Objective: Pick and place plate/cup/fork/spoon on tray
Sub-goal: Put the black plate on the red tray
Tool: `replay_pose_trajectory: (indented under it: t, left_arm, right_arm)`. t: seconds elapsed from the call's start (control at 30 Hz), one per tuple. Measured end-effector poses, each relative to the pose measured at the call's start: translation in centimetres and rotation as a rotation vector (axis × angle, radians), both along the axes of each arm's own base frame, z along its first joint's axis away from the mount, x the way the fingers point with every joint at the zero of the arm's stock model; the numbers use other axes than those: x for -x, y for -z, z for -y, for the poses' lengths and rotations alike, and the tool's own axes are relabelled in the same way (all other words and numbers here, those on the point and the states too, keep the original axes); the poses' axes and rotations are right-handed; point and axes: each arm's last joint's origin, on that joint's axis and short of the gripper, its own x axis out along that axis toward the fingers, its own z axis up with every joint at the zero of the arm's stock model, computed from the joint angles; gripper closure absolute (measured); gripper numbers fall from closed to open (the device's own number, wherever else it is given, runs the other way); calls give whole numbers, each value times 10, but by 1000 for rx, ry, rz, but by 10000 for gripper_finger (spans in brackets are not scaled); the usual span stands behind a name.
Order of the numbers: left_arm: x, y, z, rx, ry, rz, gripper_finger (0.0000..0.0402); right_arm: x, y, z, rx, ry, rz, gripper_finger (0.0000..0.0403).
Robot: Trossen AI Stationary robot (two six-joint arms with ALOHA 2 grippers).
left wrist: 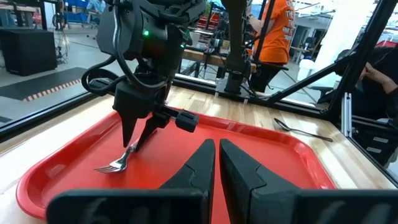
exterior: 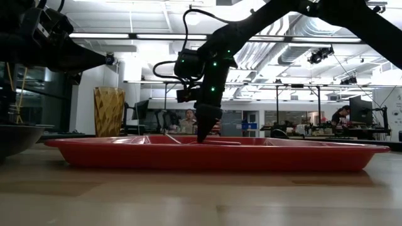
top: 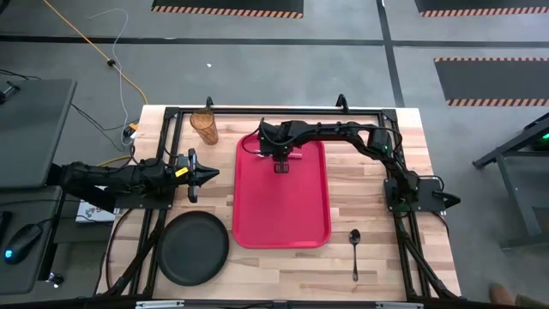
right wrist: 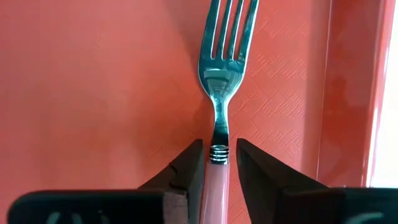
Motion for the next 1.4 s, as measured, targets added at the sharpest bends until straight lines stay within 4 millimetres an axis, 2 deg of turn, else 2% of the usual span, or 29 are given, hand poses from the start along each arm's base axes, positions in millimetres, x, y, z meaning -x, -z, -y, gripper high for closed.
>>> replay_pose_trajectory:
  t: [0.13, 0.4, 0.53, 0.67, 0.83, 1.0, 1.1, 1.23, 1.4]
  left_arm:
    - [0, 0, 0, 0, 0, 0, 387]
    - [0, 0, 0, 0, 0, -1, 387]
    - [0, 0, 0, 0, 0, 0, 387]
    - [0, 0, 0, 0, 0, 0, 387]
    - [0, 0, 0, 0, 0, 0, 387]
    - [0, 0, 0, -1, 0, 0, 387]
    - [0, -1, 0, 0, 0, 13, 387]
    - [0, -5, 0, 24, 0, 61, 387]
    - [1, -18, -1, 94, -30, 200, 387]
  right_arm:
    - [-1, -7, 0, -2, 26, -11, 300]
    - [4, -46, 9, -157, 35, -23, 264]
    - [22, -66, 15, -279, 78, -22, 257]
    - [55, -86, 12, -333, 150, 9, 256]
    - [112, -105, -12, -358, 292, 165, 256]
    - [157, -119, -52, -441, 433, 467, 256]
    - [173, -123, -71, -533, 494, 661, 256]
    - [188, -131, -88, -641, 559, 878, 256]
    - [197, -140, -98, -687, 612, 1004, 256]
